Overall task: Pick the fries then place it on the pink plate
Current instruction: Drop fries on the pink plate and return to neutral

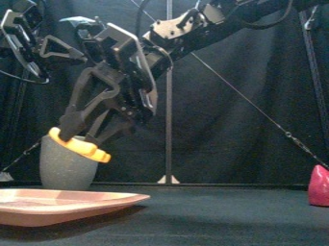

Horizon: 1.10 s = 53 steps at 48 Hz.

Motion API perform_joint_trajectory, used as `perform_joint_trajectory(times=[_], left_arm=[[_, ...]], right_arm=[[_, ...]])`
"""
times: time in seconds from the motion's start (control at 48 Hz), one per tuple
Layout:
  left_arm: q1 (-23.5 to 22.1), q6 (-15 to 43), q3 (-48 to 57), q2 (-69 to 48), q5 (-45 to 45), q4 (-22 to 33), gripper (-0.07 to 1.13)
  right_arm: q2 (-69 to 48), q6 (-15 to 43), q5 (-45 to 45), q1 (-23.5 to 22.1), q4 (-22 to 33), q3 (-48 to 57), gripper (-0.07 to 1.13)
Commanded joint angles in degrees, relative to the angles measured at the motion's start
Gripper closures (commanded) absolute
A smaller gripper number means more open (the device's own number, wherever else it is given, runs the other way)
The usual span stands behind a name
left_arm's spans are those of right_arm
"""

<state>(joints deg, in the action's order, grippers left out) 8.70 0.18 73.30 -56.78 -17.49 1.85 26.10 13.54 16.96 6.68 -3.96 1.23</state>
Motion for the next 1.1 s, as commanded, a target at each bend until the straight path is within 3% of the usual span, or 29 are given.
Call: perform_joint_trajectory(times=[0.021,0.208,0.521,0.708,1.0,1.104], left_arm=[[0.4,0.1,-0.6,0.3,-0.2,0.1,1.01],[1.0,0.1,-0.2,0.2,-0.1,0.0,1.01],[1.4,0.0,-0.1,0.2,0.0,0.1,1.01],[1.4,0.0,0.3,0.2,-0.1,0.1,1.01],[1.4,0.1,0.7,0.2,0.0,0.0,1.01],[1.4,0.0,1.0,0.2,0.1,0.1,1.01]], right_arm=[[0.1,0.0,0.2,0.3,-0.3,-4.3,0.23],[2.6,-0.1,1.2,0.4,-0.4,-7.0,0.12],[-1.7,-0.1,-1.7,0.6,0.1,-2.6,0.11],[-8.1,-0.3,-14.2,0.2,0.4,7.8,0.11],[-20.0,-1.0,-38.6,-6.2,3.3,28.5,0.11],[-23.7,-1.2,-43.3,-8.5,5.5,33.7,0.11]])
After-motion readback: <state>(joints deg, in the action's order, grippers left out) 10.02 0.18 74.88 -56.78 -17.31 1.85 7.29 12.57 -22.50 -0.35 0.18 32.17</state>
